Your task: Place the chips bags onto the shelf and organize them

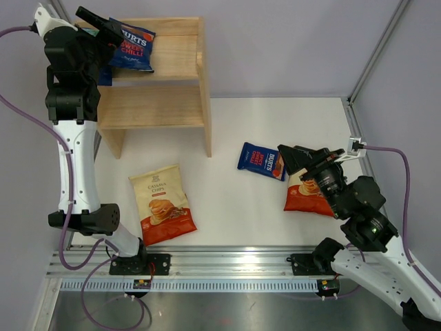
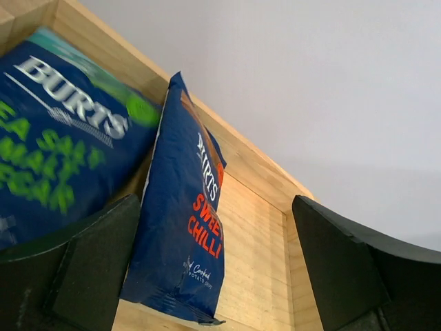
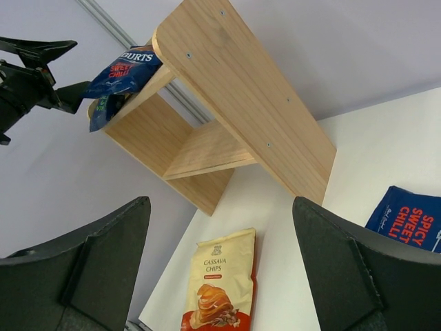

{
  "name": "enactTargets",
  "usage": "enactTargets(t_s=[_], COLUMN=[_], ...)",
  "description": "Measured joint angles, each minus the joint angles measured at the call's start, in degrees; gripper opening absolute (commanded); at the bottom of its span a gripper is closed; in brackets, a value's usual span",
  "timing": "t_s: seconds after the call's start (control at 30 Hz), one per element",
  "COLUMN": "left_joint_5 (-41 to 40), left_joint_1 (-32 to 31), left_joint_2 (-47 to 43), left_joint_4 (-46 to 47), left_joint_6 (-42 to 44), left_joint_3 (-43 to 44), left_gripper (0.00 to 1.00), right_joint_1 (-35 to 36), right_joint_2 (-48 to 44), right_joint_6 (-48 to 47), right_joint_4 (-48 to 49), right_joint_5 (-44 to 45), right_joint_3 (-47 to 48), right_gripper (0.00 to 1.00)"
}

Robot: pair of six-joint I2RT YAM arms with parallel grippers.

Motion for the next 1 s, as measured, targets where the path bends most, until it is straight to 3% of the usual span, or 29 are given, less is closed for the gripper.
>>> enactTargets(t_s=[0.4, 0.57, 0.8, 1.0], left_joint_5=[0.79, 2.12, 3.3, 6.69], left_joint_1=[0.87, 2.86, 4.11, 4.09], left_joint_2=[1.22, 1.97, 0.57, -6.14], left_joint_4=[-4.31, -6.1, -7.26, -9.46], left_joint_6=[1.66, 2.73, 6.4, 9.49], left_joint_3=[1.25, 5.53, 6.73, -2.38], left_gripper=[0.96, 0.96, 0.98, 0.96], right_joint_1=[0.0, -0.04, -2.21, -9.51], right_joint_2=[8.15, 16.65, 22.29, 26.62], right_joint_6=[-1.88, -2.58, -2.99, -3.26], right_joint_4=[-5.97, -9.07, -10.75, -11.21], right_joint_5=[-0.83, -4.61, -9.38, -16.65], right_joint_3=[5.99, 11.74, 12.11, 12.94], right_gripper=[0.92, 0.9, 0.87, 0.87])
